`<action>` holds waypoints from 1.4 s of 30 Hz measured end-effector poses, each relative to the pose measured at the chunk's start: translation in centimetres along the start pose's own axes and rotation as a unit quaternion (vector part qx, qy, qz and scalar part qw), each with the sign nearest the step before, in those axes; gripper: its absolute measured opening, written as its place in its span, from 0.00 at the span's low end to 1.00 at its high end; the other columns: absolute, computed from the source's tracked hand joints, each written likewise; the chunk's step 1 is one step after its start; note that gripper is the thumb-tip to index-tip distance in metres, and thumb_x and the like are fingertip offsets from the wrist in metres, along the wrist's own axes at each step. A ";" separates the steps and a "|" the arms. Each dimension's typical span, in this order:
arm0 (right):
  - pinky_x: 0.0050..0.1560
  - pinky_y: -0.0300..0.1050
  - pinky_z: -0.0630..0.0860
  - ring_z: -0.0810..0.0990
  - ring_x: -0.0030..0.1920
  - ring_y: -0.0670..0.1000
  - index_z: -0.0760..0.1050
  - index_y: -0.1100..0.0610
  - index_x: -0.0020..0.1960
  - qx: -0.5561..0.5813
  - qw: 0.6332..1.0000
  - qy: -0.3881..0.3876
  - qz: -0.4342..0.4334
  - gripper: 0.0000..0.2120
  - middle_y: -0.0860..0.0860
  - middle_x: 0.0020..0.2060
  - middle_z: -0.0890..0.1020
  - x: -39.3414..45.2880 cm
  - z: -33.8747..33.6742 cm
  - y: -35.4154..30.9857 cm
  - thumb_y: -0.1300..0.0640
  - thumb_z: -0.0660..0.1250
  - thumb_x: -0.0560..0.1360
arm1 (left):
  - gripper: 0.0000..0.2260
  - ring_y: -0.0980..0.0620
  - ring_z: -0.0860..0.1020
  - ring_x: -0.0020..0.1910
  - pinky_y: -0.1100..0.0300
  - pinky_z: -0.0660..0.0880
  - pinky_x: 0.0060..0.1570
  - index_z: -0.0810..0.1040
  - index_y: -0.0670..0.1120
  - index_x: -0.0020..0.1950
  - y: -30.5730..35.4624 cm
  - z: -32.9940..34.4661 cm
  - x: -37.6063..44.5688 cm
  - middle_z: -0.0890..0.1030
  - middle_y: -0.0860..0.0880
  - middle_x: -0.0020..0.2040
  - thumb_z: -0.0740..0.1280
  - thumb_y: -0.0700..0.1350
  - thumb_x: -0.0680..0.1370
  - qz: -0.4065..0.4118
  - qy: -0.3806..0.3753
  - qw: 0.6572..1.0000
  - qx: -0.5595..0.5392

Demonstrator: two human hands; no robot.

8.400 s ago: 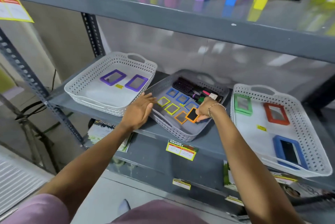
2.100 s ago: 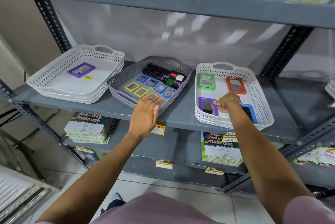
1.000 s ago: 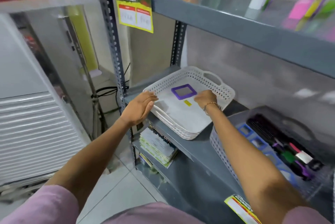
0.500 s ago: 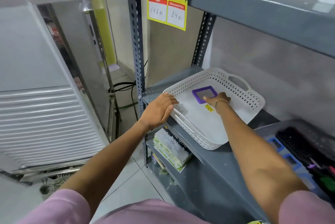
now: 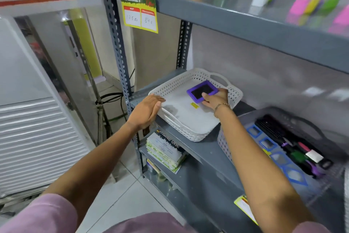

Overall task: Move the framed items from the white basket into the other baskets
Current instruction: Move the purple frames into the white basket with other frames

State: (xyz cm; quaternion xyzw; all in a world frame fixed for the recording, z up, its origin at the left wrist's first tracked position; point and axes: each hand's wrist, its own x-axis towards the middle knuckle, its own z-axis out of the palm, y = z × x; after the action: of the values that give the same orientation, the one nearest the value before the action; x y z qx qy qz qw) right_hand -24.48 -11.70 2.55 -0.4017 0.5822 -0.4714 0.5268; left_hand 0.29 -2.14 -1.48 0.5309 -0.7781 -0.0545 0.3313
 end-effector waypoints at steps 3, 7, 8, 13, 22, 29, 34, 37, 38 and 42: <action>0.55 0.60 0.77 0.77 0.51 0.56 0.70 0.70 0.60 0.017 1.000 0.005 -0.026 0.17 0.60 0.48 0.78 -4.1 -3.5 -1.2 0.73 0.67 0.72 | 0.22 0.44 0.72 0.65 0.51 0.65 0.68 0.76 0.40 0.63 3.2 0.1 -0.5 0.79 0.41 0.61 0.48 0.49 0.82 -0.024 0.002 1.000 -0.012; 0.58 0.61 0.74 0.75 0.52 0.56 0.68 0.63 0.58 0.079 0.994 0.048 -0.051 0.16 0.56 0.46 0.75 -10.4 -9.7 -2.1 0.74 0.64 0.74 | 0.20 0.43 0.72 0.66 0.55 0.59 0.71 0.76 0.38 0.63 10.3 2.4 -1.9 0.78 0.40 0.62 0.51 0.46 0.82 0.009 -0.002 0.999 -0.041; 0.57 0.59 0.75 0.76 0.55 0.57 0.65 0.65 0.64 0.092 0.993 0.055 -0.047 0.21 0.56 0.50 0.73 -11.9 -11.3 -2.2 0.73 0.64 0.74 | 0.19 0.43 0.72 0.65 0.57 0.57 0.72 0.76 0.38 0.63 12.2 3.0 -2.3 0.79 0.40 0.62 0.51 0.45 0.82 0.024 -0.003 0.999 -0.044; 0.48 0.49 0.78 0.76 0.54 0.55 0.61 0.63 0.69 0.112 0.988 0.098 -0.041 0.25 0.57 0.54 0.73 -18.2 -19.8 -1.3 0.72 0.64 0.75 | 0.16 0.41 0.74 0.64 0.53 0.59 0.71 0.77 0.35 0.61 21.9 6.8 -5.6 0.79 0.38 0.60 0.54 0.40 0.81 0.109 0.007 0.991 -0.075; 0.55 0.50 0.76 0.79 0.48 0.55 0.62 0.62 0.69 0.110 0.972 0.200 -0.049 0.25 0.59 0.52 0.75 -26.2 -32.0 1.6 0.71 0.64 0.75 | 0.15 0.39 0.69 0.69 0.45 0.60 0.72 0.74 0.34 0.65 32.1 12.2 -9.4 0.76 0.37 0.65 0.58 0.37 0.80 0.211 -0.070 0.972 -0.075; 0.35 0.38 0.82 0.78 0.44 0.55 0.73 0.65 0.46 0.048 0.951 0.304 0.031 0.03 0.60 0.43 0.76 -28.4 -39.2 3.7 0.71 0.65 0.75 | 0.17 0.39 0.72 0.66 0.44 0.65 0.67 0.75 0.36 0.62 32.5 14.0 -9.9 0.79 0.39 0.59 0.53 0.41 0.81 0.211 -0.044 0.975 -0.055; 0.52 0.41 0.79 0.77 0.49 0.53 0.74 0.70 0.60 -0.042 0.947 0.292 0.128 0.15 0.63 0.56 0.79 -27.7 -41.5 6.5 0.68 0.67 0.74 | 0.16 0.41 0.72 0.60 0.50 0.62 0.66 0.77 0.37 0.57 32.8 15.1 -10.1 0.81 0.38 0.52 0.52 0.41 0.81 0.200 0.018 0.978 -0.061; 0.42 0.37 0.79 0.81 0.46 0.56 0.73 0.68 0.62 -0.087 0.942 0.282 0.157 0.18 0.61 0.58 0.80 -27.5 -41.5 6.6 0.67 0.68 0.73 | 0.15 0.42 0.72 0.60 0.50 0.62 0.66 0.77 0.38 0.57 32.4 15.6 -10.1 0.81 0.39 0.51 0.53 0.40 0.80 0.201 0.029 0.977 -0.061; 0.41 0.36 0.79 0.82 0.46 0.57 0.72 0.68 0.63 -0.095 0.943 0.278 0.159 0.19 0.61 0.60 0.79 -27.4 -41.5 6.7 0.67 0.68 0.73 | 0.15 0.42 0.73 0.60 0.49 0.63 0.66 0.77 0.38 0.57 32.3 15.7 -10.1 0.81 0.39 0.52 0.53 0.40 0.81 0.196 0.024 0.979 -0.058; 0.60 0.51 0.77 0.80 0.58 0.59 0.70 0.68 0.64 -0.153 0.934 0.266 0.181 0.22 0.61 0.61 0.78 -27.1 -41.4 6.9 0.66 0.69 0.72 | 0.15 0.41 0.74 0.60 0.49 0.63 0.67 0.77 0.38 0.58 32.3 15.8 -10.1 0.82 0.40 0.51 0.53 0.40 0.81 0.190 0.029 0.980 -0.051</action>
State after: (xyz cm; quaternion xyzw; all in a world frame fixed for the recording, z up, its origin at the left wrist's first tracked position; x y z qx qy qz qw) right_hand -62.08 21.26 2.25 -0.2252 0.8291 -0.3626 0.3612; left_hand -32.14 16.27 -4.24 0.3568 -0.8514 -0.0147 0.3842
